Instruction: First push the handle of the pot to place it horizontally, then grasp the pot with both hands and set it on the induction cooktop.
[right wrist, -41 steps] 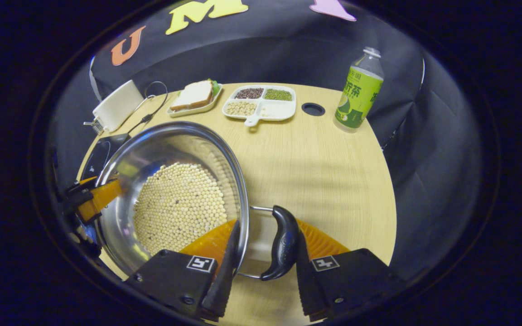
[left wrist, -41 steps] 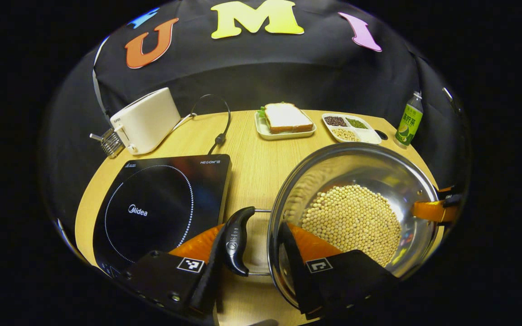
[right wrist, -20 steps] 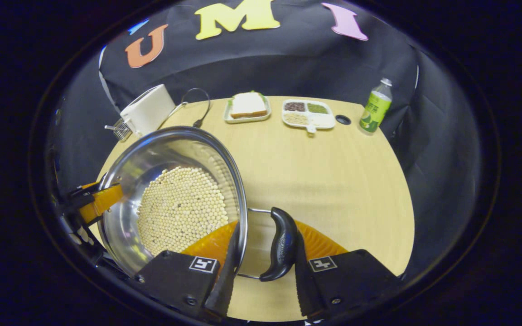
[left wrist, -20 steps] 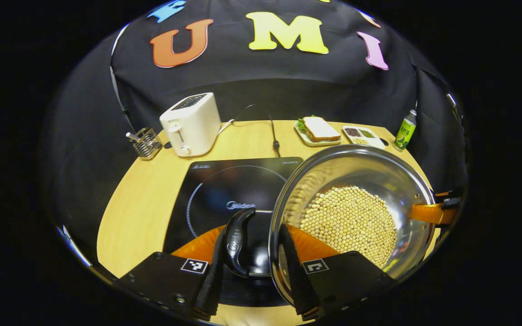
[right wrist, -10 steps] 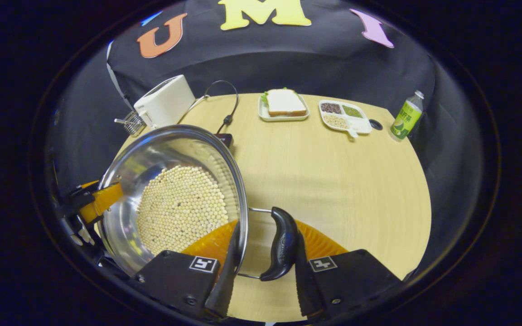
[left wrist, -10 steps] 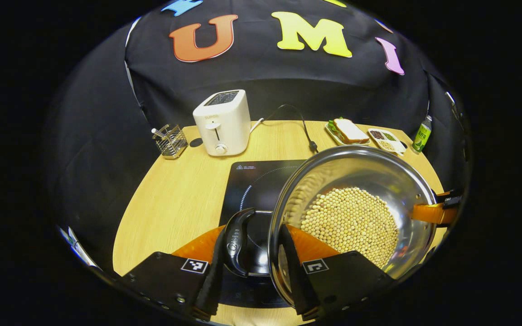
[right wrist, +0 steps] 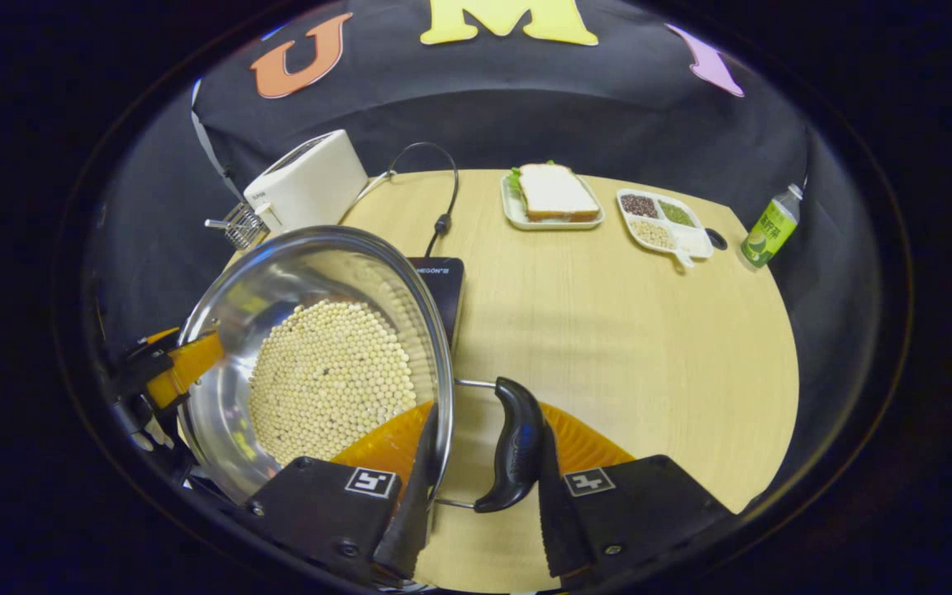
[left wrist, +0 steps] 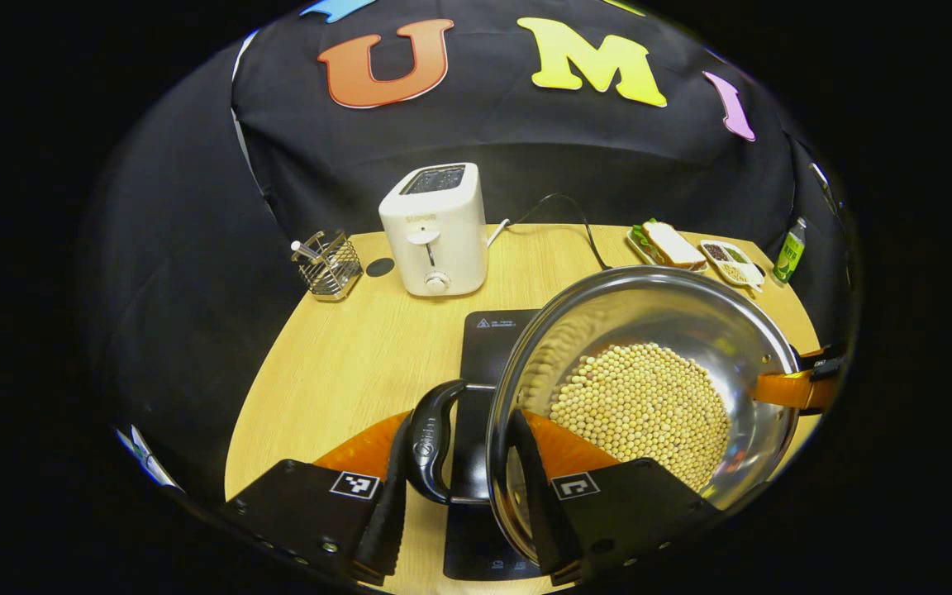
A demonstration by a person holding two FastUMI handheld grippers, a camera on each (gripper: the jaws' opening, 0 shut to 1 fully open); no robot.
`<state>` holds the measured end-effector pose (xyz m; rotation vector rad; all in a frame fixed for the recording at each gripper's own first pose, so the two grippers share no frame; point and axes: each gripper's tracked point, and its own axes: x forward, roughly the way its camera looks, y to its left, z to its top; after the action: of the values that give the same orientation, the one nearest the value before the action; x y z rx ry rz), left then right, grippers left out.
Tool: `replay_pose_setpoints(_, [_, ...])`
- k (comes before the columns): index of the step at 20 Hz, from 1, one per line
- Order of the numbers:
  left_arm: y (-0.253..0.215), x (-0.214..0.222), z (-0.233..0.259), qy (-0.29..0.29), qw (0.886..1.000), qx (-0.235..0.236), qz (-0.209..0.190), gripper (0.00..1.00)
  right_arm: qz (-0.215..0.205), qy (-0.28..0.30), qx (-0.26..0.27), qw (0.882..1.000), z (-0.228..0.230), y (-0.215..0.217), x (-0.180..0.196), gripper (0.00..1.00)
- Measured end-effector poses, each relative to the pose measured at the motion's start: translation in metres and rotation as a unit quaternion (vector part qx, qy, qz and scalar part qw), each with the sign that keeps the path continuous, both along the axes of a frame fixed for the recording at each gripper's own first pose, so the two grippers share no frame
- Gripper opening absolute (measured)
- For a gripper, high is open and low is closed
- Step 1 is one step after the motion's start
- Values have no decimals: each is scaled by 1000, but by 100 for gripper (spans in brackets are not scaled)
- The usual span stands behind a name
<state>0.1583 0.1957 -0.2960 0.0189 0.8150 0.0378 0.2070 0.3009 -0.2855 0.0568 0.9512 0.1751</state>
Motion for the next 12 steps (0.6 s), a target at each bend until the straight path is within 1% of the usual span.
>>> replay_pose_setpoints(4, [7, 8, -6, 1, 1000, -4, 6, 60, 1, -2, -5, 1000, -2, 9, 10, 58])
replay_pose_setpoints(7, [7, 11, -13, 6, 1000, -5, 4, 61, -5, 9, -3, 1000, -10, 10, 11, 58])
replay_pose_setpoints(8, [8, 9, -18, 10, 1000, -7, 6, 60, -6, -5, 3, 1000, -7, 11, 15, 58])
replay_pose_setpoints(9, [8, 13, -14, -8, 1000, -11, 4, 61, -2, -10, 0, 1000, -9, 11, 16, 58])
replay_pose_setpoints(10, [7, 14, -17, -8, 1000, -10, 0, 60, 0, -18, -3, 1000, -10, 10, 15, 57])
replay_pose_setpoints(12, [7, 14, -19, -29, 1000, -3, -4, 61, 3, -19, -2, 1000, -10, 10, 15, 58])
